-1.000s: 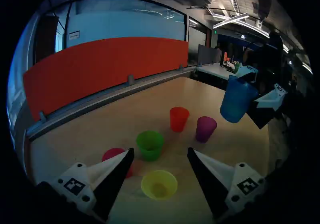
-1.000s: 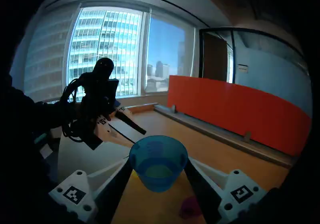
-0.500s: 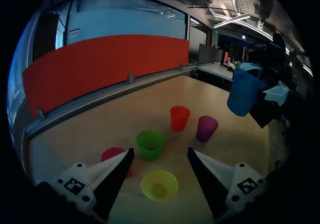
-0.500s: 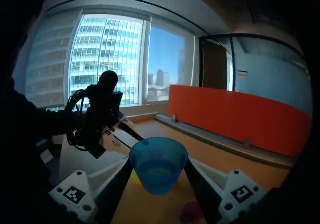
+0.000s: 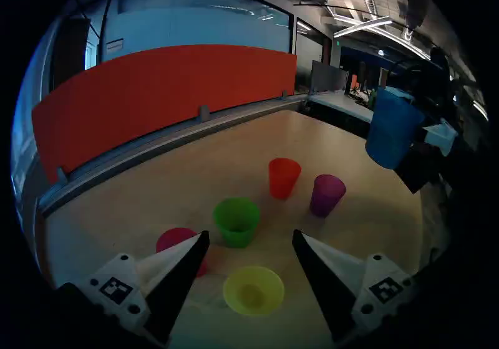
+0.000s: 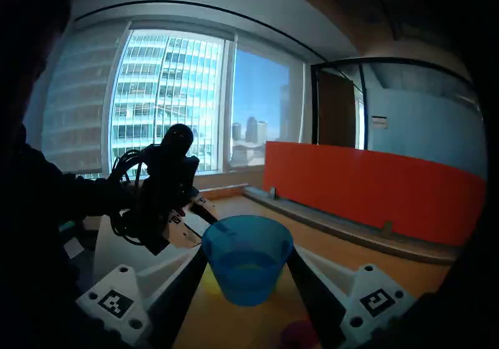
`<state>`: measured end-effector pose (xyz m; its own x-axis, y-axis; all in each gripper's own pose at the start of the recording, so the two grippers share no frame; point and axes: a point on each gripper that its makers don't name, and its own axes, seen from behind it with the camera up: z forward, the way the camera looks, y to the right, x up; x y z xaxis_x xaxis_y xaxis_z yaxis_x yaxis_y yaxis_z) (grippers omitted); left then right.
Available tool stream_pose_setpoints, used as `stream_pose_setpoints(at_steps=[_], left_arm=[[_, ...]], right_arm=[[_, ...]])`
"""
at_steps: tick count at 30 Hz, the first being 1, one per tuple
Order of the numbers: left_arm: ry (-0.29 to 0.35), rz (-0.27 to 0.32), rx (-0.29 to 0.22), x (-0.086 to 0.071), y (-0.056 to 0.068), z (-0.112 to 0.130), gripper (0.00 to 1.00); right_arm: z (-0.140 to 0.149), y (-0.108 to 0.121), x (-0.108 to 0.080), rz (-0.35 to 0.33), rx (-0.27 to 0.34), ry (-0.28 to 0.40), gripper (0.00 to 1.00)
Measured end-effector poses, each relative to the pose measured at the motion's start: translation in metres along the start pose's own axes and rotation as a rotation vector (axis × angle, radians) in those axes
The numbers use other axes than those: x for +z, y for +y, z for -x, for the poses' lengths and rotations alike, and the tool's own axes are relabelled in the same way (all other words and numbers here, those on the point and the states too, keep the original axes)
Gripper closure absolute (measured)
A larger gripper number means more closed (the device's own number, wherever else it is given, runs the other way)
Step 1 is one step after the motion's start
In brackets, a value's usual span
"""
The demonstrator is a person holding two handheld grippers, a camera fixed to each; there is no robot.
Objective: Pour water
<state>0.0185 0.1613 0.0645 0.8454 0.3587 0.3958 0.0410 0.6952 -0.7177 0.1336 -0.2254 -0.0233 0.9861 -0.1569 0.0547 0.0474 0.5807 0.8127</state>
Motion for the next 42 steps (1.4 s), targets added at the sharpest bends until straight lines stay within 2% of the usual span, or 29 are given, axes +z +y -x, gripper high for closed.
stream_pose_setpoints(at_steps=[6,21,28,42], left_arm=[[-0.037,0.006,0.007,0.009,0.001,0.006,0.01],[-0.170,-0.016,0.014,0.050,-0.006,0.027,0.01],[-0.202,-0.031,0.024,0.067,-0.010,0.029,0.01],[-0.243,-0.055,0.041,0.090,-0.014,0.034,0.00]], right_arm=[[0.002,0.004,-0.001,0.001,-0.007,-0.003,0.10],[0.009,0.011,-0.013,0.011,-0.006,-0.010,0.10],[0.014,0.018,-0.020,0.025,0.000,-0.014,0.10],[0.022,0.023,-0.025,0.032,0.006,-0.021,0.10]])
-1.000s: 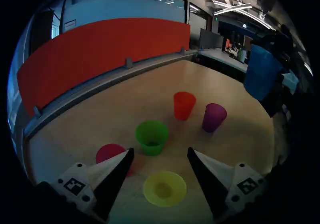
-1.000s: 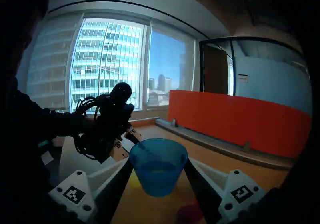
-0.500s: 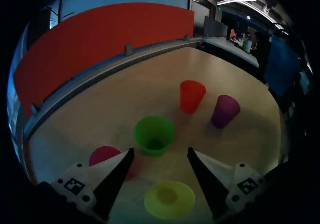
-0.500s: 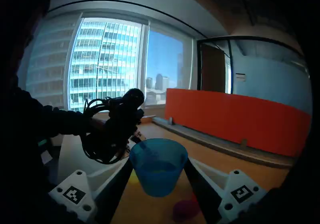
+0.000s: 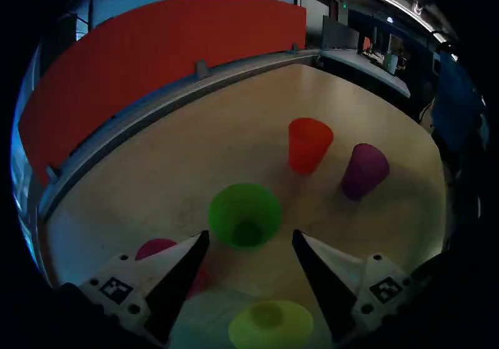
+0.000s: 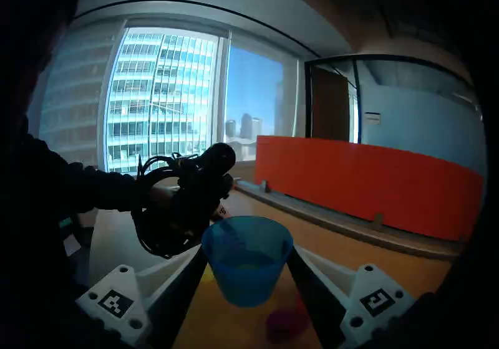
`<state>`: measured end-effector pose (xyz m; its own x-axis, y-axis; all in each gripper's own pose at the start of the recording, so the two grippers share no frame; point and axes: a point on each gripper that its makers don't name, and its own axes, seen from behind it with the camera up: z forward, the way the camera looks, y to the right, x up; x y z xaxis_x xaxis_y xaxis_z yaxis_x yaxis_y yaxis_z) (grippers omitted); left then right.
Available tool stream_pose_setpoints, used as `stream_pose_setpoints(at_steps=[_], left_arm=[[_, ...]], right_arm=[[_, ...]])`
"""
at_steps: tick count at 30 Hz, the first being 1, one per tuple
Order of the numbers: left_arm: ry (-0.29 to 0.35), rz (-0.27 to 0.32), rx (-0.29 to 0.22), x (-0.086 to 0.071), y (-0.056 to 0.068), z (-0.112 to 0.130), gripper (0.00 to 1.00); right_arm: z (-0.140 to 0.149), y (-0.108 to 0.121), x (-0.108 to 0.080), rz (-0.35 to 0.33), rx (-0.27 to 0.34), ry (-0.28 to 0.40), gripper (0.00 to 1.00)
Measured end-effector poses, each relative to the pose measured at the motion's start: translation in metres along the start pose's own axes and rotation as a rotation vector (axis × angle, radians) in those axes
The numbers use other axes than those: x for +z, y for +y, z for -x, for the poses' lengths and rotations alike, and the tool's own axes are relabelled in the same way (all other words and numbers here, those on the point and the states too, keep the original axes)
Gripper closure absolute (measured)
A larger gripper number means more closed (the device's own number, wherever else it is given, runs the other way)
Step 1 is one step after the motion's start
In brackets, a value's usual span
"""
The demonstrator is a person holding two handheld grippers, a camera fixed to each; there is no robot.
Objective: Pour water
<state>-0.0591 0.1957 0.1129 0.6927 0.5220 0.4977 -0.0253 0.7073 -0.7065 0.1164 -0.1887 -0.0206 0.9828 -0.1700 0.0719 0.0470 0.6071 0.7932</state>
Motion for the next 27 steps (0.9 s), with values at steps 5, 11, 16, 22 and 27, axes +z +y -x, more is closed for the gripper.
stream_pose_setpoints(at_steps=[5,11,16,22,27], left_arm=[[-0.010,-0.004,0.001,0.007,0.001,-0.002,0.01],[-0.015,-0.013,-0.004,0.016,-0.001,-0.004,0.01],[-0.015,-0.016,-0.013,0.021,-0.001,-0.005,0.00],[-0.025,-0.035,-0.016,0.027,-0.002,-0.004,0.00],[-0.033,-0.042,-0.020,0.031,-0.001,-0.003,0.01]], right_arm=[[0.002,0.002,0.000,0.002,0.003,-0.002,0.10],[0.005,0.005,-0.002,0.007,0.008,-0.007,0.10],[0.008,0.006,-0.002,0.008,0.010,-0.011,0.10],[0.011,0.005,-0.001,0.006,0.015,-0.012,0.10],[0.014,0.005,0.000,0.005,0.020,-0.018,0.10]])
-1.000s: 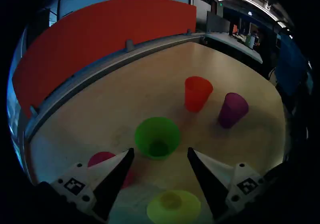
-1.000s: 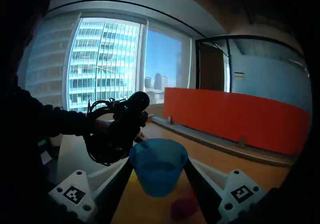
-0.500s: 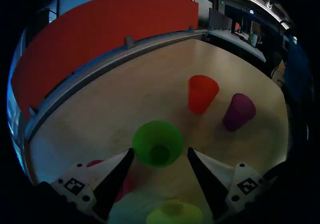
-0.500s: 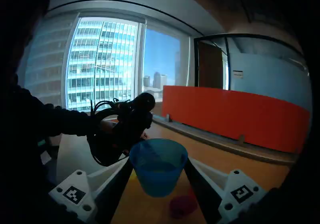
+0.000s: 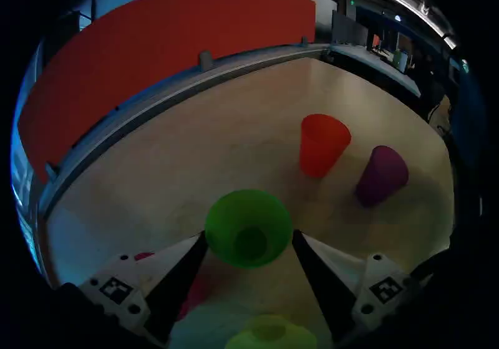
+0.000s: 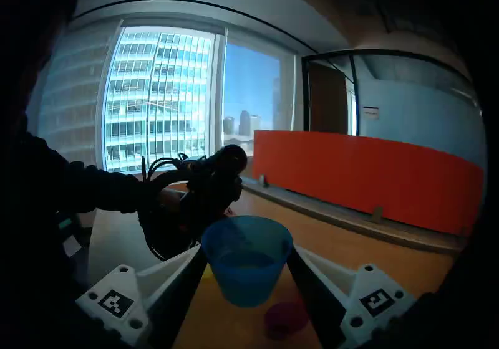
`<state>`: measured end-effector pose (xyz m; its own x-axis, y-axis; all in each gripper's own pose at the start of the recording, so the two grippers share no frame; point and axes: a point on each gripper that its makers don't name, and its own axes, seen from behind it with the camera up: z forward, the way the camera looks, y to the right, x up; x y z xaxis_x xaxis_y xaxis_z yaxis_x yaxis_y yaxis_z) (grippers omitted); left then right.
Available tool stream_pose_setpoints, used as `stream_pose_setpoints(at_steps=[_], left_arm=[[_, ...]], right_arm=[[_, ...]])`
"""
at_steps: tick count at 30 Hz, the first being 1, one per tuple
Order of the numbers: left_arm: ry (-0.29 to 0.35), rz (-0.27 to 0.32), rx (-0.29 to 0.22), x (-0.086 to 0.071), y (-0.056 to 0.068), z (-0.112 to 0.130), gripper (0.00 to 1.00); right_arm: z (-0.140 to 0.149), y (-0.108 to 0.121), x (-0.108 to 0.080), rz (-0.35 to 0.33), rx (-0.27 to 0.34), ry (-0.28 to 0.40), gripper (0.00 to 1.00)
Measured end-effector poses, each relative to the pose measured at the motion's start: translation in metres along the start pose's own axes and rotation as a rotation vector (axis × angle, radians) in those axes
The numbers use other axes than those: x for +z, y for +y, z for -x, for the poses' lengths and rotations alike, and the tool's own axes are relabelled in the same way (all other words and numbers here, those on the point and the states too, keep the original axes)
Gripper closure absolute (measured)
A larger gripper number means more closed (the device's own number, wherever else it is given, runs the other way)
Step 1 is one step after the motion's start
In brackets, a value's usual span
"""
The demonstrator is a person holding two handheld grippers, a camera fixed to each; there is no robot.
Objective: Pour water
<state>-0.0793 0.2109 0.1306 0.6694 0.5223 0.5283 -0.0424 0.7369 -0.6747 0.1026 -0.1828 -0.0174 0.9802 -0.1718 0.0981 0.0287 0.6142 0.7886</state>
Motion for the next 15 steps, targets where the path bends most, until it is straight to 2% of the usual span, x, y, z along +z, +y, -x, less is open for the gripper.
stream_pose_setpoints(at_steps=[10,12,15], left_arm=[[0.005,-0.012,-0.027,0.0043,-0.0006,-0.0001,0.02],[0.009,-0.015,-0.035,0.0051,-0.0013,-0.0002,0.12],[0.017,-0.018,-0.050,0.0058,-0.0027,-0.0005,0.14]], right_arm=[[0.0031,0.0018,-0.0016,0.006,0.002,-0.004,0.10],[0.0032,0.0015,-0.0018,0.006,0.002,-0.005,0.10],[0.0037,0.0005,-0.0018,0.005,0.000,-0.006,0.10]])
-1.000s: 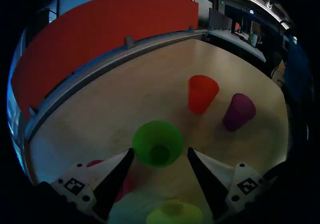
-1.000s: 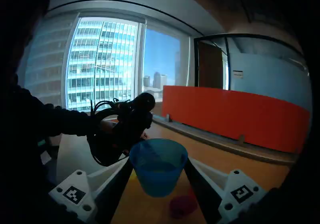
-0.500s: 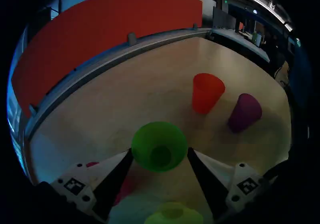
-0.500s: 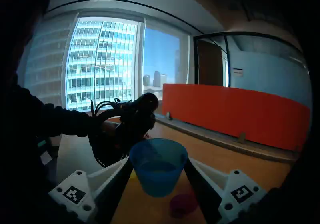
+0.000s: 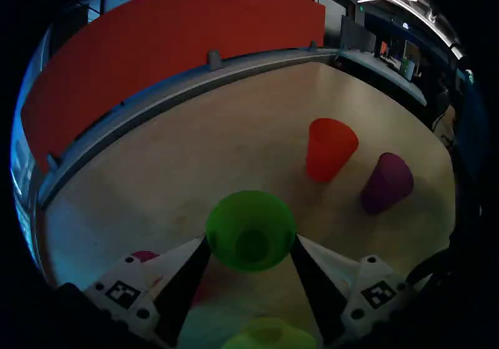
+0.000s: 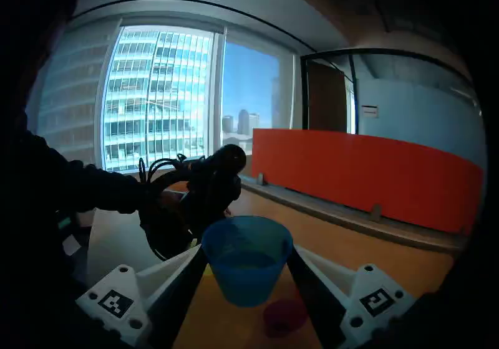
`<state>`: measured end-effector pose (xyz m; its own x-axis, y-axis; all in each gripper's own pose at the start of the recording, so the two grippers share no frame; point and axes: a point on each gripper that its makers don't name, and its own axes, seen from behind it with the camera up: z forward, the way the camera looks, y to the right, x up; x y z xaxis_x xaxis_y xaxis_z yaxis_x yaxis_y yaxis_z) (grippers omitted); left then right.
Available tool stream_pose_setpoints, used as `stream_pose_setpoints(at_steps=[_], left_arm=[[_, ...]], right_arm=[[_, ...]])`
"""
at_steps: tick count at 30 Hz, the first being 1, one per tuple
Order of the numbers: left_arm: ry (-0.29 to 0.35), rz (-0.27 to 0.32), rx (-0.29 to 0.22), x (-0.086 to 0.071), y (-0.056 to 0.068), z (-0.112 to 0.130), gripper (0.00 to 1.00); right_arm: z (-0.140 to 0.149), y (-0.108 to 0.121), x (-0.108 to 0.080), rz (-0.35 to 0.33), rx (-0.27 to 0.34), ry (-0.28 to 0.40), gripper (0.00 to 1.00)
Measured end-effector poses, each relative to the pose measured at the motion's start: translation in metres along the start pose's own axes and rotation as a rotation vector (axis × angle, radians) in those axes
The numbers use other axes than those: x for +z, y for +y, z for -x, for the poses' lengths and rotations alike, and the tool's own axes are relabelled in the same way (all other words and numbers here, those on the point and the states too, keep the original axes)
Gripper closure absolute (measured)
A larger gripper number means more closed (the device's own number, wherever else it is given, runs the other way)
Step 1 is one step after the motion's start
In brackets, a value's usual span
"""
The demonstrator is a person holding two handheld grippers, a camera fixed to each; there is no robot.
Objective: Pour water
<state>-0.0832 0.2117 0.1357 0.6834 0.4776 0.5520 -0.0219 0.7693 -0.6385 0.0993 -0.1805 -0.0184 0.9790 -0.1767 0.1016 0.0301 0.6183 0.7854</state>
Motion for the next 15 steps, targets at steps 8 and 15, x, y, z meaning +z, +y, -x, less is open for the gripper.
stream_pose_setpoints(at_steps=[8,15], left_arm=[[0.018,0.036,-0.033,-0.002,0.005,-0.003,0.14],[0.043,0.039,-0.033,-0.013,0.002,-0.006,0.14]], right_arm=[[0.001,0.000,0.000,0.000,-0.001,-0.004,0.10],[-0.001,-0.001,0.000,0.002,-0.005,-0.007,0.10]])
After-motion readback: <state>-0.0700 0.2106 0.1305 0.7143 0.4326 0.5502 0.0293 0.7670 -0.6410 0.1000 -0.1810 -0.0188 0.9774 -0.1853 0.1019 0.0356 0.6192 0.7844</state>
